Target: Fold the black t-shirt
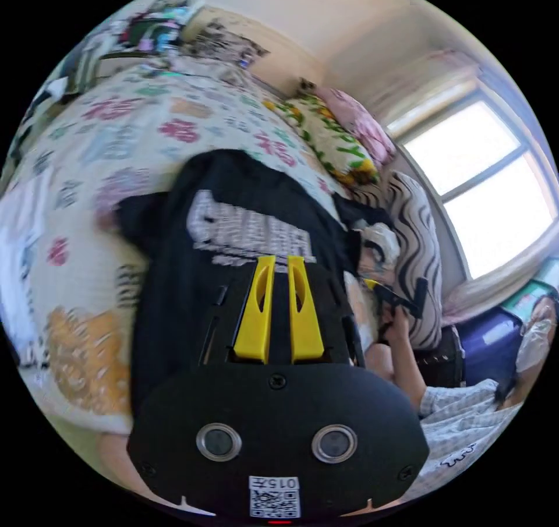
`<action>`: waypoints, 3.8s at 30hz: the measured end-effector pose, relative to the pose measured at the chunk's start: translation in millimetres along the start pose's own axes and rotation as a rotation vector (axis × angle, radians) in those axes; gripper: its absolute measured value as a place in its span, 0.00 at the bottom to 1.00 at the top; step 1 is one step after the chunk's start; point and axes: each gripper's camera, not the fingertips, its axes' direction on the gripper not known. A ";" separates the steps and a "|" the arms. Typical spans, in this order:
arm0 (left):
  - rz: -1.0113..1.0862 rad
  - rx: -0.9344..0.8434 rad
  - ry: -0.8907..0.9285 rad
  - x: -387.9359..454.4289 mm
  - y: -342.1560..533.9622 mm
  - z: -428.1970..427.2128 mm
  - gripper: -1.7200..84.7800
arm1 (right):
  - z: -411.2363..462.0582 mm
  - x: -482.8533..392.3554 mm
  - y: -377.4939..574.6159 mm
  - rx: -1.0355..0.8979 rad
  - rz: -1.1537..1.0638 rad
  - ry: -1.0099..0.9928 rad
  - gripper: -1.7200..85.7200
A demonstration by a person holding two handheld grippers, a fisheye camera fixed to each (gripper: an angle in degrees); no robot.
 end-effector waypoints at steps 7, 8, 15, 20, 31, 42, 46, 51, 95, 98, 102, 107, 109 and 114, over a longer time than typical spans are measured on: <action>-0.241 0.097 -0.132 -126.5 42.3 -80.1 0.11 | 136.3 -120.3 1.7 -0.287 -0.199 0.008 0.05; -0.268 0.108 -0.108 -143.6 42.4 -82.6 0.11 | 148.1 -129.6 1.2 -0.310 -0.214 0.006 0.05; -0.235 0.117 0.083 -201.1 35.4 -63.9 0.13 | 256.4 -236.4 -56.4 -0.395 -0.394 -0.038 0.09; -0.150 0.162 0.119 -222.3 33.3 -69.2 0.13 | 342.4 -320.0 -146.5 -0.433 -0.550 -0.007 0.12; -0.112 0.107 0.227 -267.7 7.3 -99.7 0.15 | 657.6 -405.9 -245.2 -1.048 -0.589 0.356 0.08; -0.136 0.074 0.366 -305.0 5.0 -129.0 0.15 | 594.6 -402.0 -345.7 -0.565 -0.384 0.248 0.02; -0.170 0.106 0.399 -319.4 8.3 -142.4 0.15 | 561.0 -391.8 -371.1 -0.282 -0.218 -0.169 0.04; -0.229 0.129 0.367 -339.1 16.0 -160.5 0.15 | 613.4 -405.7 -359.0 -0.528 -0.328 -0.113 0.10; 0.178 0.172 0.001 -192.8 109.8 -223.0 0.04 | 167.9 -299.5 -12.1 -0.302 -0.365 0.367 0.09; 0.426 0.355 -0.252 -123.5 152.8 -243.4 0.02 | 79.7 -324.3 73.2 0.051 -0.347 0.698 0.03; 0.429 0.468 -0.359 -63.7 205.4 -255.8 0.02 | 21.6 -341.6 156.0 0.420 -0.384 0.887 0.02; 0.348 0.253 -0.276 -34.9 243.7 -262.9 0.04 | -2.8 -300.7 167.3 0.160 -0.150 0.726 0.09; 0.286 0.176 -0.298 -36.1 256.7 -265.5 0.06 | -7.2 -265.5 177.8 0.038 -0.049 0.595 0.09; 0.080 -0.064 -0.401 -54.9 280.0 -257.5 0.10 | 3.2 -203.0 199.0 -0.196 0.130 0.488 0.14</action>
